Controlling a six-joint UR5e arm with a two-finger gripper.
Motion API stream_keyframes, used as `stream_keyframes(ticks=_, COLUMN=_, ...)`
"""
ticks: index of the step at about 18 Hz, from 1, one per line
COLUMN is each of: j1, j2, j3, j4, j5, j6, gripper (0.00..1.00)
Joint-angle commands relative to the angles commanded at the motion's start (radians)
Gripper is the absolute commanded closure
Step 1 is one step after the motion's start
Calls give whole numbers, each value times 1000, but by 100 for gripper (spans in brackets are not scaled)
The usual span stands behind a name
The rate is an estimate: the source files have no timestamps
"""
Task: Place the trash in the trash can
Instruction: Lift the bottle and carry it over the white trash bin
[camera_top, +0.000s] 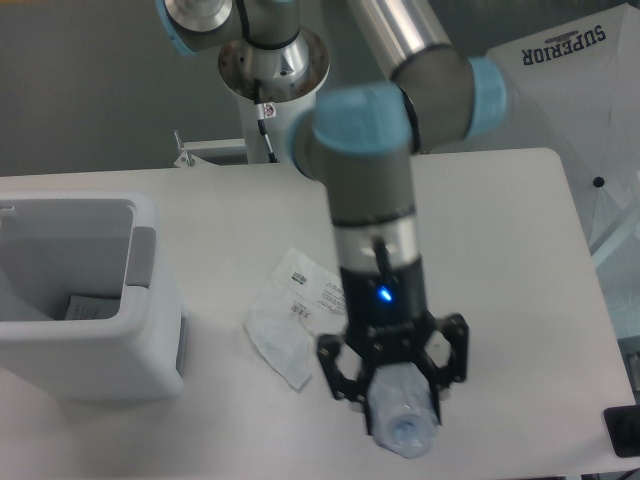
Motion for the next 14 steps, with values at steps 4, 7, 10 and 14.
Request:
stream_keyframes(ticks=4, j1=-71, j2=38, j3=-11, j4=0, j5=5, j6=-22, gripper=33)
stream_keyframes(ticks=7, j1=-101, j2=71, j3=-9, j4=0, j5=5, j6=-34, gripper=33)
stream_keyframes(ticks=10, j1=-121, j2=95, j3=-6, j4=0, j5=2, j6=-83, gripper=33)
stream_keyframes(ticks=14, j1=-196, j2=101, j3=-20, j4=0, j5=8, j6=-111, gripper=33)
